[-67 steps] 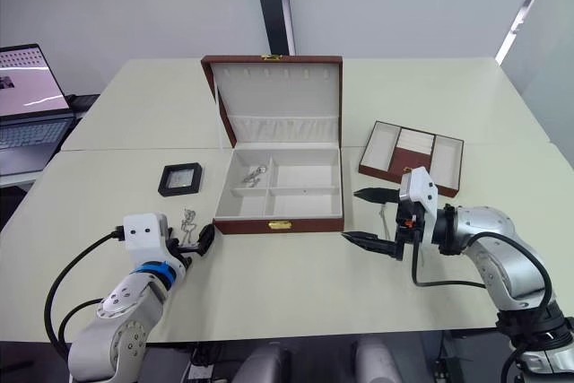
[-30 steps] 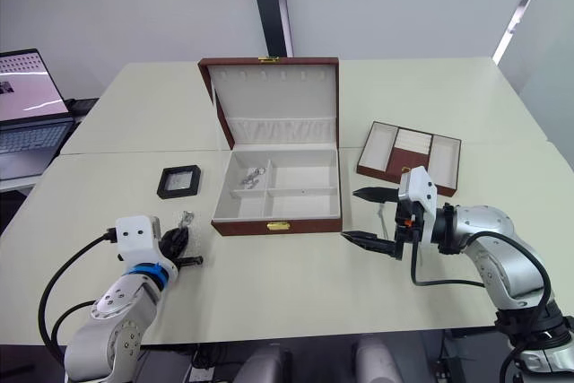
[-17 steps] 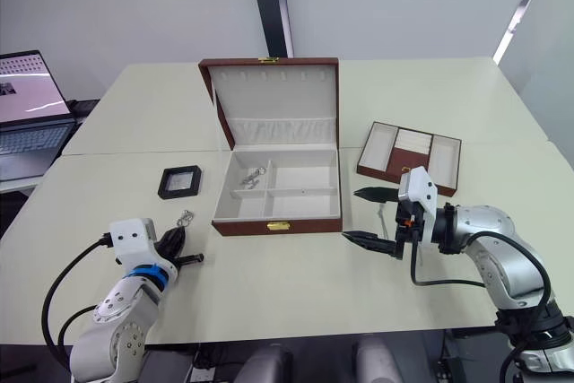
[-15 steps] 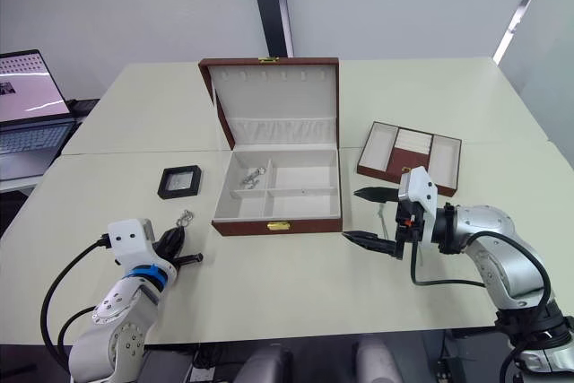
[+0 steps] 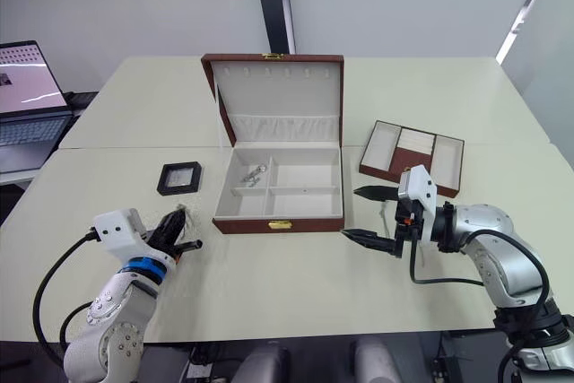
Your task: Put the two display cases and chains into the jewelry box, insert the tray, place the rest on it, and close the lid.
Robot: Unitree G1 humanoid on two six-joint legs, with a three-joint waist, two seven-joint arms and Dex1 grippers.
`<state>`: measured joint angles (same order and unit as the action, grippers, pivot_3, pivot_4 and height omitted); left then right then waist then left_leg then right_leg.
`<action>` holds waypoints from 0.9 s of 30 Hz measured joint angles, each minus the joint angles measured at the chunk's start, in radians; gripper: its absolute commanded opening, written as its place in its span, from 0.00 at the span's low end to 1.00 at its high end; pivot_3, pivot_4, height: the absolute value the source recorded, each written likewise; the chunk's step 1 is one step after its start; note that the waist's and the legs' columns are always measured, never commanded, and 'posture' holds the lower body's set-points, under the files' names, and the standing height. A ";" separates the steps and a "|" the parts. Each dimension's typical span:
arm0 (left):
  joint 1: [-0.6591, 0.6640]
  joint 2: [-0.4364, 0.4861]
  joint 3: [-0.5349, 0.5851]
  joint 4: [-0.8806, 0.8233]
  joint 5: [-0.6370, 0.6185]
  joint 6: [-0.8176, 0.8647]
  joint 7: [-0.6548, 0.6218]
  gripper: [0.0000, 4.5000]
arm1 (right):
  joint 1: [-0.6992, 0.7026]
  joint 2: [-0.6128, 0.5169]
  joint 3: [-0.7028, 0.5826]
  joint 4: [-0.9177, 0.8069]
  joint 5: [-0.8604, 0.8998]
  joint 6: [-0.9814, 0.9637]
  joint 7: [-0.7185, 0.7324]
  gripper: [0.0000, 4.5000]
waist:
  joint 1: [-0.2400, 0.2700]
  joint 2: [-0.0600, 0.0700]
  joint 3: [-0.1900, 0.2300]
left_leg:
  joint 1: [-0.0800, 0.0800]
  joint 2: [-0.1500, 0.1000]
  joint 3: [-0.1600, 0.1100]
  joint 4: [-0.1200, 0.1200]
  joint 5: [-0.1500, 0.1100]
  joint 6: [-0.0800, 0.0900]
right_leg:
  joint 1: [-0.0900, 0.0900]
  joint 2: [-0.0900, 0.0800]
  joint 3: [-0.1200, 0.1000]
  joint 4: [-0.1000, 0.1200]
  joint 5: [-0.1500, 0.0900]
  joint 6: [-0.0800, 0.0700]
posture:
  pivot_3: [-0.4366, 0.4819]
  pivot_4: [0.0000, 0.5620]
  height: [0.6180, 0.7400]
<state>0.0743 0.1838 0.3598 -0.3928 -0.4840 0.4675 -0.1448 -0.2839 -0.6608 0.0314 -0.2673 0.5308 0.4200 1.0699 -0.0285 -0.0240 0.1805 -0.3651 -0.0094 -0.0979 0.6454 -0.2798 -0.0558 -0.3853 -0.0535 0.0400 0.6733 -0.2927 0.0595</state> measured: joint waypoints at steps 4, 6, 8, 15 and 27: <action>-0.012 -0.001 -0.001 -0.034 -0.026 -0.004 -0.002 0.00 | 0.000 0.000 0.000 0.000 0.000 0.000 0.000 1.00 | 0.000 -0.001 0.000 | 0.000 0.000 0.000 0.000 0.000 0.000 | 0.000 0.000 0.000 0.000 0.000 0.000 | 0.48 0.27 1.00; -0.021 0.000 -0.001 -0.048 -0.031 -0.003 -0.002 0.00 | -0.002 0.001 0.000 0.000 0.000 0.000 0.000 1.00 | 0.000 -0.001 0.000 | 0.000 0.000 0.000 0.000 0.000 0.000 | 0.000 0.000 0.000 0.000 0.000 0.000 | 0.48 0.27 1.00; -0.030 0.002 -0.003 -0.051 -0.044 0.002 -0.002 0.00 | -0.002 0.001 0.000 0.000 0.000 0.000 0.000 1.00 | 0.000 -0.001 0.000 | 0.000 0.000 0.000 0.000 0.000 0.000 | 0.000 0.000 0.000 0.000 0.000 0.000 | 0.48 0.27 1.00; -0.115 0.043 -0.023 -0.086 -0.085 0.048 -0.001 0.00 | -0.005 0.011 -0.001 0.000 0.001 0.000 -0.006 1.00 | 0.000 -0.001 0.001 | 0.000 -0.001 0.000 0.000 0.000 0.000 | 0.000 0.000 0.000 0.000 0.000 0.000 | 0.48 0.27 1.00; -0.206 0.129 -0.140 -0.109 -0.111 0.128 -0.063 0.00 | 0.039 0.014 -0.072 -0.028 0.042 0.005 -0.056 1.00 | -0.001 -0.001 0.001 | 0.000 -0.001 0.001 0.000 0.000 0.000 | 0.000 0.000 0.000 0.000 0.000 0.000 | 0.48 0.27 1.00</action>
<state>-0.1318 0.3128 0.2198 -0.5015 -0.5947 0.5956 -0.2073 -0.2446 -0.6464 -0.0401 -0.2955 0.5724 0.4248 1.0141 -0.0293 -0.0253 0.1815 -0.3654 -0.0102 -0.0974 0.6453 -0.2797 -0.0558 -0.3853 -0.0533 0.0402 0.6729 -0.2927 0.0595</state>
